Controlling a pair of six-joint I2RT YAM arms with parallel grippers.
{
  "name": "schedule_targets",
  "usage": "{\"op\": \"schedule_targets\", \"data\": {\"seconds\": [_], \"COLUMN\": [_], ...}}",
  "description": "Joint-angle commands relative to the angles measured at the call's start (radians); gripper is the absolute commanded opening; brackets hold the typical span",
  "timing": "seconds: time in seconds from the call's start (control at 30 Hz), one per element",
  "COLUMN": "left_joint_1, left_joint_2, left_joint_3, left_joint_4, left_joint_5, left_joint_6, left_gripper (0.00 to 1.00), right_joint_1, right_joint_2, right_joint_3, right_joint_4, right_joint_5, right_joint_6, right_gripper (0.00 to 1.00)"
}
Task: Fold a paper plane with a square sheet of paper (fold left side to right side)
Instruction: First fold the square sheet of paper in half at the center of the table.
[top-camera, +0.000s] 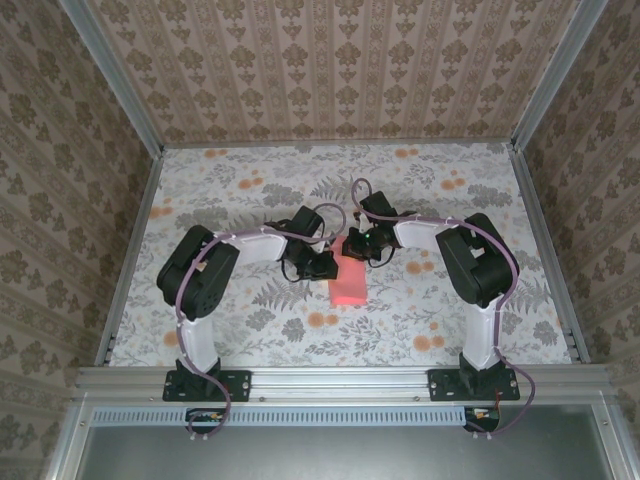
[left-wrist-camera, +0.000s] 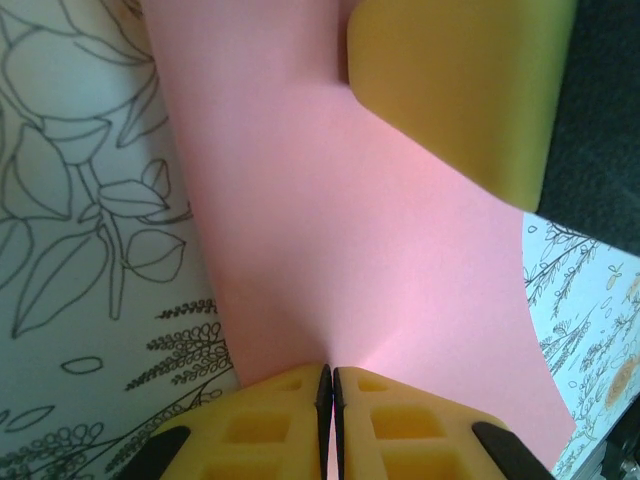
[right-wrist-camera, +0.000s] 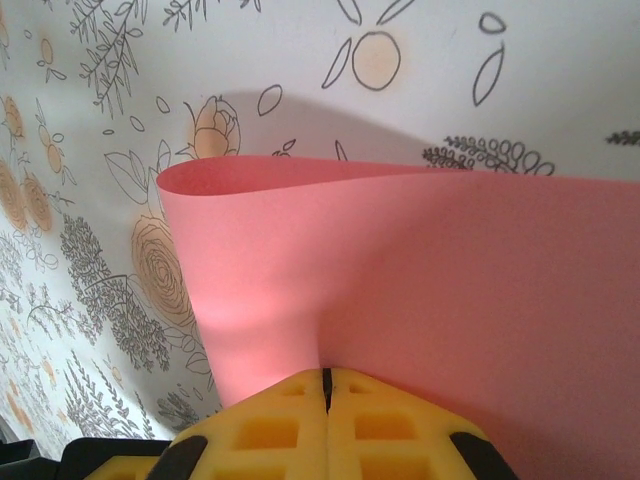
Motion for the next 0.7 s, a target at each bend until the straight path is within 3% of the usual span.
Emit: {"op": "schedule_targets", "data": {"seconds": [0.0, 0.67], "left_joint_1": [-0.026, -0.045], "left_joint_2": [-0.023, -0.155], "left_joint_3": [-0.05, -0.125], "left_joint_4": [-0.097, -0.048], "left_joint_5": [0.017, 0.045], "left_joint_6": [0.024, 0.011], "left_gripper": [0.13, 0.16], "right_joint_1": [0.001, -0.001], "right_joint_2": [0.043, 0.042], "right_joint_3": [-0.008, -0.007], "right_joint_4": [-0.101, -0.115], "right_joint_5": [0.091, 0.104], "right_joint_6": [-0.001, -0.009], "right_gripper": [0.03, 0.03]}}
